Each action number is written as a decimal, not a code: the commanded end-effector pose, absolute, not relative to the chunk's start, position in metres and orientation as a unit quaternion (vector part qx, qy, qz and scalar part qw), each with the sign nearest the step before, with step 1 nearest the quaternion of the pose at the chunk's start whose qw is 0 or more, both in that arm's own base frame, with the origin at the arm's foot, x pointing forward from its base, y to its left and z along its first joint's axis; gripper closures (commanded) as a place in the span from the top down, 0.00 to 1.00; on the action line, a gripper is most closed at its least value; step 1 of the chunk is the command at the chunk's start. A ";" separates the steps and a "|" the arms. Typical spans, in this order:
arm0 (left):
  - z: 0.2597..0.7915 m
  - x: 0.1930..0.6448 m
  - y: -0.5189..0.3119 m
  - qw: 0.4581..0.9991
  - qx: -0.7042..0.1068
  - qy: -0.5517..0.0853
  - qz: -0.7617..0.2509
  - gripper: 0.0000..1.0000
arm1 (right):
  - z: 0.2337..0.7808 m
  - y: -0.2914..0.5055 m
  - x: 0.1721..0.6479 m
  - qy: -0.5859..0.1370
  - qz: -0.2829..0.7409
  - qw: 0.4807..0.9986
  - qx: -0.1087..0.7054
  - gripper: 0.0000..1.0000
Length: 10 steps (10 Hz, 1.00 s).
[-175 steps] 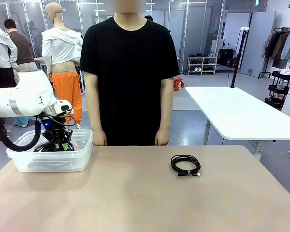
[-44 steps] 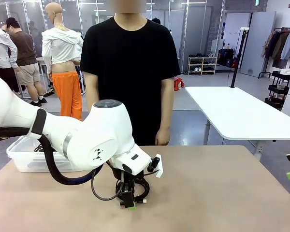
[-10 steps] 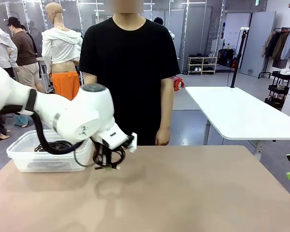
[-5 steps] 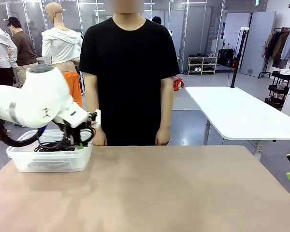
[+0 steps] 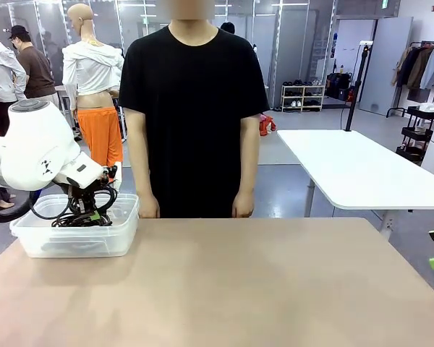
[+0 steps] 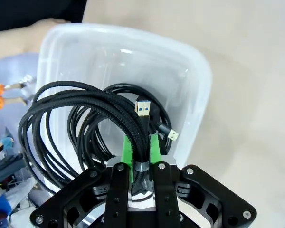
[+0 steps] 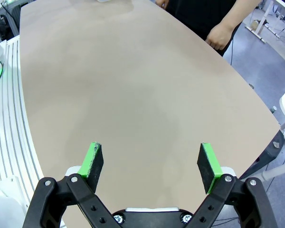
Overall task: Organize and store the cables.
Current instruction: Place the USB Extension Cable into the Organizing box.
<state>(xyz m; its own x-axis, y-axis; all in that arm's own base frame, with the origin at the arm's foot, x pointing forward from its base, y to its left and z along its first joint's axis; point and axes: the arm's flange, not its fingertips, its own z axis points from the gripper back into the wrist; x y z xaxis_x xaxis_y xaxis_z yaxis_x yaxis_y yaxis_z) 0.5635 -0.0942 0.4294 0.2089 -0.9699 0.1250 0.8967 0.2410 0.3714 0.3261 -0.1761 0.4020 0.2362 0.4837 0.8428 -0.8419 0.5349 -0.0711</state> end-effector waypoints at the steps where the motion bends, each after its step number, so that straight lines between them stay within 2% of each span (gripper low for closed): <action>1: 0.427 0.587 -0.082 0.771 0.088 -0.145 -0.614 0.16 | 0.403 -0.176 0.328 -0.442 0.432 0.758 0.209 1.00; 5: 0.417 0.604 -0.060 0.800 0.072 -0.126 -0.582 0.16 | 0.403 -0.176 0.328 -0.442 0.432 0.758 0.209 1.00; 6: 0.418 0.606 -0.058 0.811 0.074 -0.111 -0.570 0.68 | 0.403 -0.176 0.328 -0.442 0.432 0.758 0.209 1.00; 7: 0.418 0.604 -0.056 0.812 0.071 -0.108 -0.569 0.67 | 0.403 -0.176 0.328 -0.442 0.432 0.758 0.209 1.00; 8: 0.419 0.601 -0.055 0.811 0.070 -0.110 -0.570 1.00 | 0.403 -0.176 0.328 -0.442 0.432 0.758 0.209 1.00; 9: 0.419 0.598 -0.054 0.807 0.072 -0.113 -0.576 0.69 | 0.403 -0.176 0.328 -0.442 0.432 0.758 0.209 1.00; 10: 0.419 0.597 -0.053 0.807 0.075 -0.116 -0.575 1.00 | 0.403 -0.176 0.328 -0.442 0.432 0.758 0.209 1.00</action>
<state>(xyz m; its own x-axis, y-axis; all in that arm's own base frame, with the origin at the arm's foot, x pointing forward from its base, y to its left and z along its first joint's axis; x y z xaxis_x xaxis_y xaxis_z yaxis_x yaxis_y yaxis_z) 0.5993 -0.0563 0.4156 0.3122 -0.9455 0.0929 0.9100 0.3257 0.2564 0.3261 -0.1761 0.4020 0.2362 0.4833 0.8430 -0.8418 0.5351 -0.0709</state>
